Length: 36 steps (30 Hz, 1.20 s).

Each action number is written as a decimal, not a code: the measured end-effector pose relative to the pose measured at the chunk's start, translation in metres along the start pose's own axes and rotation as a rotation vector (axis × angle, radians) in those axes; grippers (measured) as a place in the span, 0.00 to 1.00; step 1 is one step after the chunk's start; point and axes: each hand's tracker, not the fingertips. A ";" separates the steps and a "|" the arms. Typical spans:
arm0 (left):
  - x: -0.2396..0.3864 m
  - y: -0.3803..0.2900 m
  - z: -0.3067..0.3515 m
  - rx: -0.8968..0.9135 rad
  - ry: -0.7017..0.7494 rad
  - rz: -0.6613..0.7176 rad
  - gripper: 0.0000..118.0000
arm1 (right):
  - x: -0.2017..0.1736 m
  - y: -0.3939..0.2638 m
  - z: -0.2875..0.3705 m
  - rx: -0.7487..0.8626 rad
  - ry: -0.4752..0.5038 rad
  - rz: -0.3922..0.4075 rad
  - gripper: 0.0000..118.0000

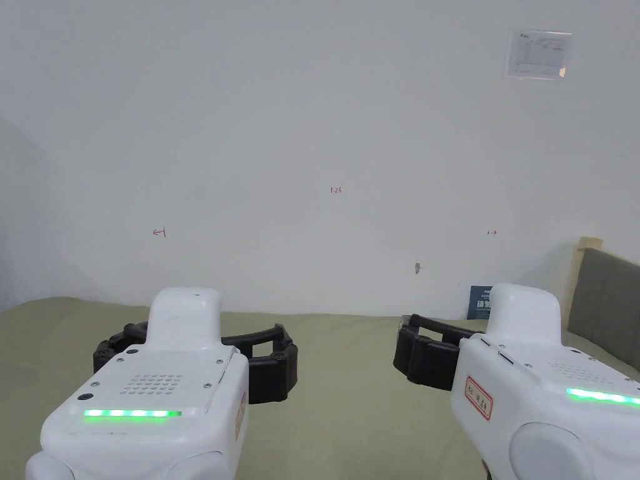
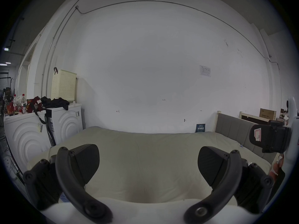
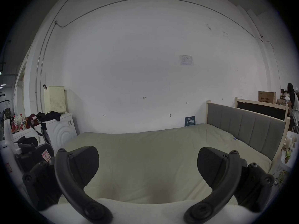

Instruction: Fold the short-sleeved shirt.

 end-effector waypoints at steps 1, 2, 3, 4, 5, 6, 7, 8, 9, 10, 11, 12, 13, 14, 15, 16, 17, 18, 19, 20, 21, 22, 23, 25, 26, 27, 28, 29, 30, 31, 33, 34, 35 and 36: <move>0.001 0.000 0.000 0.001 -0.005 -0.003 1.00 | -0.001 0.000 0.000 -0.006 0.006 -0.008 1.00; 0.001 0.000 0.000 -0.002 -0.008 -0.004 1.00 | -0.002 0.000 0.001 -0.016 0.020 -0.017 1.00; 0.002 0.000 0.000 -0.004 -0.009 -0.004 1.00 | -0.002 -0.001 0.003 -0.018 0.036 -0.024 1.00; 0.002 0.000 0.001 -0.003 -0.011 -0.003 1.00 | -0.002 -0.001 0.003 -0.024 0.054 -0.030 1.00; 0.002 0.000 0.001 -0.002 -0.013 -0.002 1.00 | -0.002 0.000 0.004 -0.021 0.056 -0.031 1.00; 0.002 0.000 0.001 -0.003 -0.012 -0.002 1.00 | -0.003 0.000 0.005 -0.016 0.055 -0.033 1.00; 0.002 0.000 0.000 -0.004 -0.011 -0.005 1.00 | -0.003 0.000 0.006 -0.010 0.046 -0.026 1.00; 0.001 -0.001 0.000 -0.004 -0.006 -0.008 1.00 | -0.004 0.001 0.006 -0.004 0.028 -0.012 1.00; 0.001 -0.001 0.000 -0.005 -0.002 -0.009 1.00 | -0.004 0.001 0.007 0.009 0.010 0.000 1.00; 0.000 -0.002 0.000 -0.006 0.002 -0.008 1.00 | -0.004 0.001 0.007 0.014 -0.014 0.017 1.00; -0.002 -0.002 0.000 -0.006 0.004 -0.005 1.00 | -0.005 0.001 0.007 0.014 -0.023 0.022 1.00; -0.004 -0.003 -0.001 -0.009 0.007 0.002 1.00 | -0.005 0.001 0.007 0.017 -0.029 0.023 1.00; -0.005 -0.003 -0.001 -0.014 0.014 0.010 1.00 | -0.004 0.001 0.008 0.014 -0.032 0.021 1.00; -0.006 -0.002 -0.001 -0.014 0.017 0.016 1.00 | -0.004 0.001 0.008 0.009 -0.027 0.012 1.00; -0.007 -0.002 -0.001 -0.013 0.017 0.019 1.00 | -0.002 0.001 0.008 0.002 -0.009 -0.005 1.00; -0.008 -0.002 -0.001 -0.012 0.015 0.021 1.00 | 0.000 0.001 0.008 -0.016 0.033 -0.035 1.00; -0.008 -0.002 0.000 -0.010 0.012 0.021 1.00 | 0.001 0.001 0.008 -0.030 0.060 -0.056 1.00; -0.008 -0.001 0.001 -0.008 0.009 0.019 1.00 | 0.002 0.001 0.009 -0.041 0.081 -0.068 1.00; -0.007 -0.001 0.002 -0.006 0.007 0.015 1.00 | 0.004 0.001 0.009 -0.049 0.113 -0.078 1.00; -0.007 -0.001 0.002 -0.005 0.010 0.011 1.00 | 0.006 0.001 0.009 -0.057 0.131 -0.083 1.00; -0.007 -0.001 0.003 -0.001 0.011 0.009 1.00 | 0.008 0.001 0.008 -0.055 0.124 -0.090 1.00; -0.007 -0.001 0.004 0.004 0.010 0.006 1.00 | 0.009 0.001 0.007 -0.061 0.124 -0.101 1.00; -0.007 -0.001 0.004 0.007 0.010 0.004 1.00 | 0.010 0.001 0.005 -0.064 0.123 -0.114 1.00; -0.007 -0.001 0.005 0.008 0.006 0.004 1.00 | 0.014 -0.001 0.004 -0.070 0.131 -0.130 1.00; -0.007 -0.001 0.005 0.010 0.005 0.002 1.00 | 0.013 -0.002 0.005 -0.066 0.118 -0.136 1.00; -0.007 -0.002 0.005 0.011 0.006 0.000 1.00 | 0.013 -0.004 0.007 -0.054 0.109 -0.135 1.00; -0.007 -0.002 0.005 0.008 0.009 -0.001 1.00 | 0.012 -0.004 0.008 -0.051 0.106 -0.126 1.00; -0.008 -0.003 0.004 0.006 0.010 0.000 1.00 | 0.014 -0.005 0.009 -0.033 0.118 -0.126 1.00; -0.008 -0.004 0.003 0.007 0.009 0.001 1.00 | 0.014 -0.006 0.010 -0.007 0.126 -0.136 1.00; -0.008 -0.004 0.002 0.005 0.008 0.004 1.00 | 0.014 -0.008 0.013 0.018 0.131 -0.138 1.00; -0.008 -0.006 0.001 0.002 0.006 0.001 1.00 | 0.015 -0.013 0.013 0.055 0.133 -0.114 1.00; -0.007 -0.008 0.001 0.003 0.007 -0.008 1.00 | 0.014 -0.015 0.014 0.085 0.107 -0.096 1.00; -0.007 -0.010 0.001 0.007 0.009 -0.017 1.00 | 0.014 -0.019 0.014 0.120 0.092 -0.079 1.00; -0.006 -0.011 0.001 0.011 0.011 -0.023 1.00 | 0.014 -0.022 0.014 0.139 0.061 -0.061 1.00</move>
